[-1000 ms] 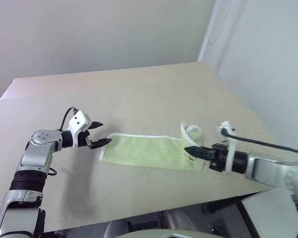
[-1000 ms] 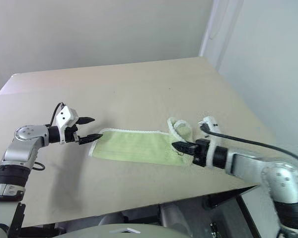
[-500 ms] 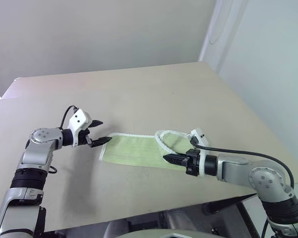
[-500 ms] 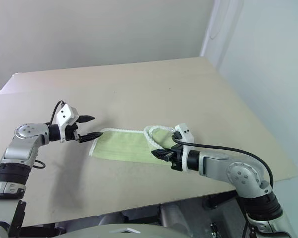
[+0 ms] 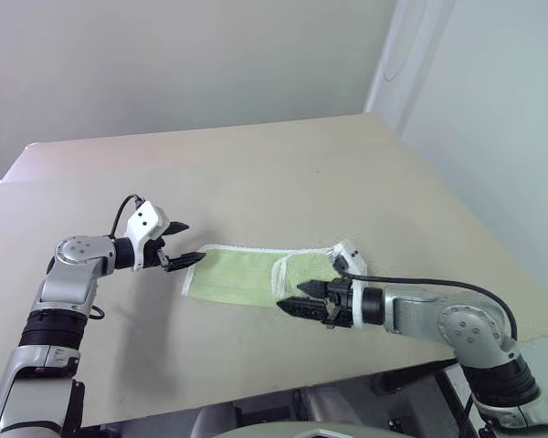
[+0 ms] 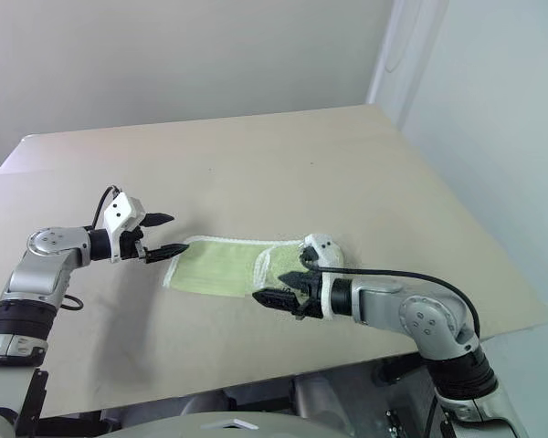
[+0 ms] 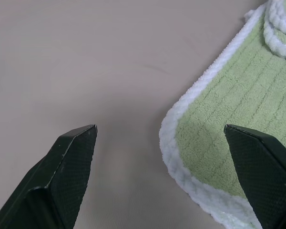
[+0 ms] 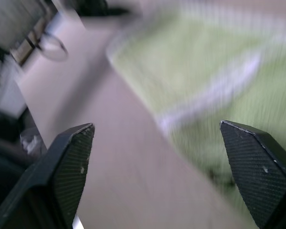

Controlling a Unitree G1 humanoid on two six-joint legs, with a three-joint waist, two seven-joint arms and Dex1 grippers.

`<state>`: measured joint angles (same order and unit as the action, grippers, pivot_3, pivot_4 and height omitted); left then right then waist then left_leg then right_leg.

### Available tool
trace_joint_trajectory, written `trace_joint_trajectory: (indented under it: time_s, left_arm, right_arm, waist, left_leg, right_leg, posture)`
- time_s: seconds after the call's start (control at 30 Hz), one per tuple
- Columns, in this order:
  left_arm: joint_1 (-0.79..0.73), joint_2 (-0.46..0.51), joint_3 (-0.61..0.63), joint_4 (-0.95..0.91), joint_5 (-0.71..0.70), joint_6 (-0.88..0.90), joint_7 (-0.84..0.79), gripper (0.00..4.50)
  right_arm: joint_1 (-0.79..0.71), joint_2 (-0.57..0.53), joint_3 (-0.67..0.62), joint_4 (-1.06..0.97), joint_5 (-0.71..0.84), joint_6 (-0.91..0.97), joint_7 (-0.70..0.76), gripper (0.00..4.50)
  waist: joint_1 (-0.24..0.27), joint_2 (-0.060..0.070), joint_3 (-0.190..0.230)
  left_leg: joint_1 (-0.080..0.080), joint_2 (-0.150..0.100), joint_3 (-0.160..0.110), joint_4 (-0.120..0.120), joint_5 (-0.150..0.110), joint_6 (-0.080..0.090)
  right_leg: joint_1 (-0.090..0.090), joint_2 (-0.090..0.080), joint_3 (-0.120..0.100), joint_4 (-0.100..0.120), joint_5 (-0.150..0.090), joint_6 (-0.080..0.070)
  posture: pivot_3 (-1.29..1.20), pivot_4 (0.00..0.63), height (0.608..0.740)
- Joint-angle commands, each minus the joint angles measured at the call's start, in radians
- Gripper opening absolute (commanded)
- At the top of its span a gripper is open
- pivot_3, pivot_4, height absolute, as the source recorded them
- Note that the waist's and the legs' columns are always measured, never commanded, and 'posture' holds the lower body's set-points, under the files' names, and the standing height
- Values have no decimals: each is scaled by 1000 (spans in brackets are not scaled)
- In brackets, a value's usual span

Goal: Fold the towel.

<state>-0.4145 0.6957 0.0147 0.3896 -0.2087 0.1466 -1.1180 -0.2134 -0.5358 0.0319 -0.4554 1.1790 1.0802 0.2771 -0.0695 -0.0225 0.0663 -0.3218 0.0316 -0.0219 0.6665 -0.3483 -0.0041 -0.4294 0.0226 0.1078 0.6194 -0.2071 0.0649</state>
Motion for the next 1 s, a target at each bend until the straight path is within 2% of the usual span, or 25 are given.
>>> trace_joint_trajectory:
  time_s: [0.03,0.17,0.33,0.5,0.57,0.7,0.83,1.0]
  left_arm:
    - [-21,20,24,-13,-7,-6,6,4500]
    - [-20,19,24,-17,-9,-4,11,4500]
    - [-18,18,33,-29,-31,28,5,4500]
    - [5,55,60,-77,-72,138,-8,4500]
    - [17,72,73,-103,-96,192,-11,4500]
    - [40,125,82,-159,-133,354,-22,4500]
    - [49,199,69,-219,-178,595,-26,4500]
    - [-9,195,93,-163,-275,872,-6,4500]
  right_arm:
    - [-31,-3,-100,-48,-19,-88,20,4192]
    - [4,-26,-48,-27,-217,-198,68,4192]
    - [69,-14,142,66,-503,-388,169,4192]
    - [59,49,301,278,-809,-574,140,4192]
    - [62,56,337,314,-887,-619,145,4192]
    - [72,49,335,306,-944,-641,173,4192]
    - [47,23,251,255,-921,-625,215,4192]
    - [-1,48,167,211,-872,-561,232,4192]
  waist:
    - [0,0,0]
    - [0,0,0]
    - [-1,-1,0]
    - [-2,-1,-1]
    - [-3,-1,-1]
    - [-3,-5,-3]
    - [-3,-5,-3]
    - [-2,-5,-3]
  left_leg:
    - [0,0,0,0,0,0]
    - [0,0,0,0,0,0]
    - [0,0,0,0,0,0]
    - [1,0,0,1,0,0]
    - [2,0,0,1,0,0]
    - [2,0,0,1,0,0]
    - [3,0,0,2,0,-1]
    - [3,-1,-1,2,0,-1]
  right_leg:
    - [0,0,0,0,0,0]
    - [0,0,0,0,0,0]
    - [0,0,0,0,0,0]
    - [0,0,0,2,0,0]
    - [0,0,0,2,0,0]
    - [0,0,0,4,0,0]
    - [0,0,0,5,0,0]
    - [0,0,0,5,-1,-1]
  posture:
    - [0,0,712]
    - [0,0,712]
    - [0,0,712]
    - [0,0,712]
    - [0,0,712]
    - [0,0,712]
    - [0,0,712]
    - [0,0,712]
